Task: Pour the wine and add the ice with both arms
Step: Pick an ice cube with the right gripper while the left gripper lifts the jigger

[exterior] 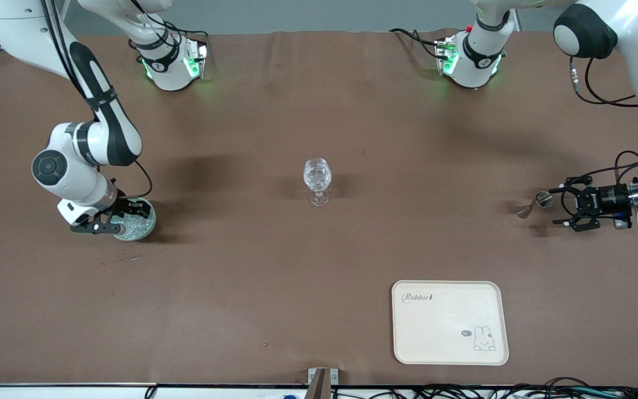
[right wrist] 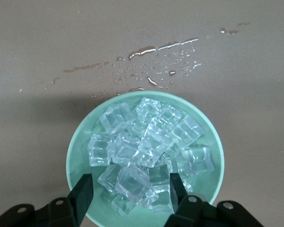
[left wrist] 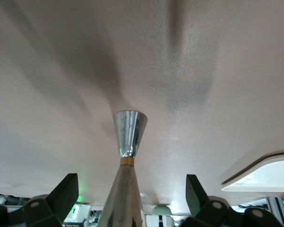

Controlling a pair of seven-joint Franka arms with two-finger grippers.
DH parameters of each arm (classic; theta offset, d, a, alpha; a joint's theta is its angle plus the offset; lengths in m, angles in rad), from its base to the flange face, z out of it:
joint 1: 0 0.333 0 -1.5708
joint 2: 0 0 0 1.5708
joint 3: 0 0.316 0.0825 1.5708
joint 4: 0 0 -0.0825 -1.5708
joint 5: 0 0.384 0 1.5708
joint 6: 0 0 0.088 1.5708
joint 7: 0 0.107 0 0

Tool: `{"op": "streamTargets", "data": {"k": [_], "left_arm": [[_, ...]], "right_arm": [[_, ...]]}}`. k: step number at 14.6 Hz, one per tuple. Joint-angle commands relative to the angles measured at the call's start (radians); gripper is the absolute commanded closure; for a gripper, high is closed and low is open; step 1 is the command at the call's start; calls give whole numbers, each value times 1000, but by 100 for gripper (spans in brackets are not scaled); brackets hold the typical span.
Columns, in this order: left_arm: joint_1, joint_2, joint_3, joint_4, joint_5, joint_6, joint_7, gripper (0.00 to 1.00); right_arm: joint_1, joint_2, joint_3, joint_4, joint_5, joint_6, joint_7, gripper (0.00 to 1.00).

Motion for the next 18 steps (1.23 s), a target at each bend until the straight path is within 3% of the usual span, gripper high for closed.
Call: {"op": "streamTargets", "data": {"k": [1,7,9,12,14,16,17,18], "left_arm": [[1,18,7,-28,-52,-27,60,4],[-9,31,5,-76,-130,-27,95,13],[-11,28,-2,-91,-132,-31,94,27],[-13,28,-12,-100,-139,-31,92,34],[-10,28,-12,-100,-141,-31,88,51],[-2,28,-12,-102,-141,-34,92,93],[-2,26,-12,-100,-141,-35,88,100],[-3,24,-12,-100,-141,-37,83,100]], "right_arm": [[-8,5,5,-16,-4,18,-4,32],[-9,25,5,18,8,15,7,37],[-9,26,5,21,8,16,7,37],[-9,30,5,20,8,18,4,40],[-8,33,5,17,10,18,2,41],[-8,33,5,15,10,17,0,48],[-6,33,5,17,8,15,2,58],[-6,33,5,17,8,15,2,68]]}}
